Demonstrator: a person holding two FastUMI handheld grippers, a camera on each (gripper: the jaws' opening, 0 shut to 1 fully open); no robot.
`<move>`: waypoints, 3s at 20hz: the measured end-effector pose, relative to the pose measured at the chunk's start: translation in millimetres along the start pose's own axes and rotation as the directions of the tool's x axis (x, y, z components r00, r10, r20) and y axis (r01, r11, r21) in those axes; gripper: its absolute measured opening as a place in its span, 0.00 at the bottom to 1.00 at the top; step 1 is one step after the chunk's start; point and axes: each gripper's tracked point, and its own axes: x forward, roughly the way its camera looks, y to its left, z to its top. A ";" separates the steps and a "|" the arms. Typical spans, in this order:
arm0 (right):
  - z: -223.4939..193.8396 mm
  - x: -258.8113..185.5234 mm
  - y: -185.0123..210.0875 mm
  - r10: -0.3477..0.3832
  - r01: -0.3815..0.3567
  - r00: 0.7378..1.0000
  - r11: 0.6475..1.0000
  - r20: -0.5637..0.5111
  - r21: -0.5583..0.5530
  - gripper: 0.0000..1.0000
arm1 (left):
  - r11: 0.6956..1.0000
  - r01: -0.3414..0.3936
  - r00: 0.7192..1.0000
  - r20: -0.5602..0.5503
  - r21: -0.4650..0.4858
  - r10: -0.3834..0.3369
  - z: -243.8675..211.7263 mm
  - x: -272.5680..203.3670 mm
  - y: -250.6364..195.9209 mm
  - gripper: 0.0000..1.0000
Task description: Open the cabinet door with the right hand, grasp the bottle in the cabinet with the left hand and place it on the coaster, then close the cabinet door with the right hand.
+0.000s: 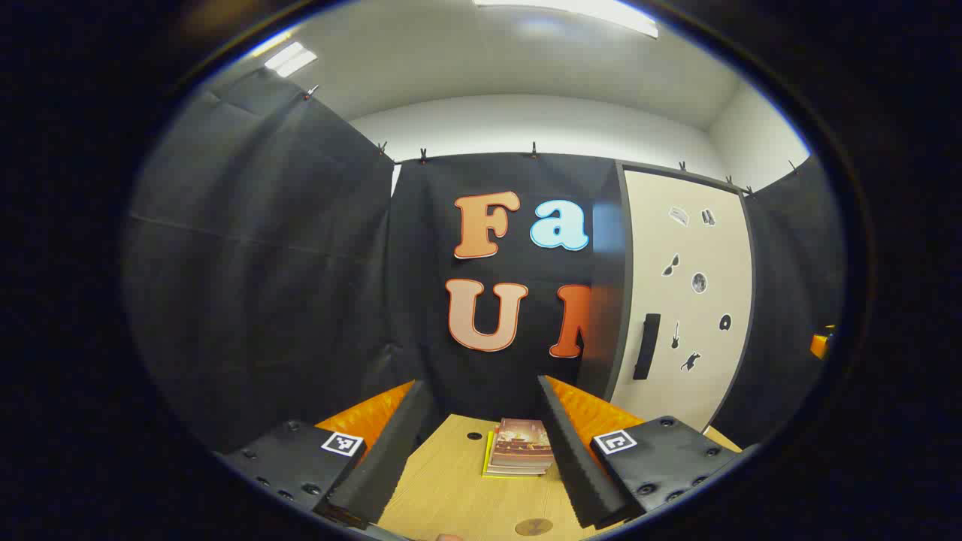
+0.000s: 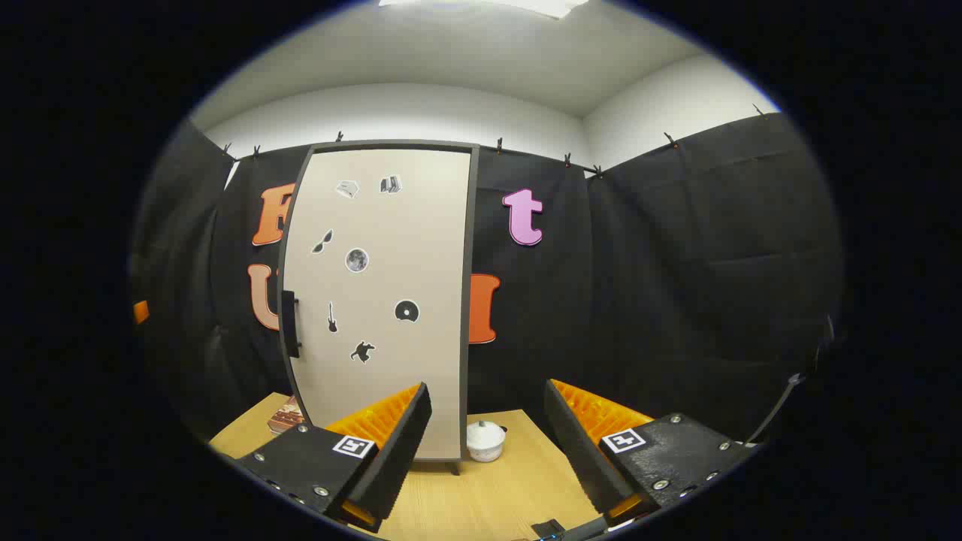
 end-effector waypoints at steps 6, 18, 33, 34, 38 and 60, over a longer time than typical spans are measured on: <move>6.7 -16.7 13.1 -0.026 0.026 1.000 1.000 0.009 -0.002 0.94 | 0.999 0.037 0.999 0.015 0.021 -0.038 13.2 3.7 7.0 0.98; 27.5 -41.7 58.6 -0.071 0.072 0.997 0.997 0.029 -0.037 0.94 | 0.995 0.065 0.997 0.042 0.076 -0.068 31.5 25.5 50.9 0.95; 18.5 48.9 234.3 0.181 -0.179 0.983 0.982 -0.029 0.056 0.94 | 0.997 0.008 0.999 0.033 0.081 -0.011 25.6 33.5 113.6 0.95; 20.0 57.0 248.3 0.198 -0.196 0.980 0.979 -0.025 0.054 0.94 | 0.997 0.004 1.000 0.030 0.083 -0.007 24.7 33.4 118.2 0.95; 20.7 90.1 300.4 0.248 -0.246 0.968 0.968 -0.029 0.055 0.94 | 0.995 -0.015 0.999 0.031 0.098 0.012 25.5 33.9 136.1 0.95; -22.7 215.9 377.1 0.227 -0.217 0.966 0.972 -0.121 0.089 0.47 | 0.979 -0.144 0.989 -0.010 0.146 0.147 4.5 26.2 219.4 0.95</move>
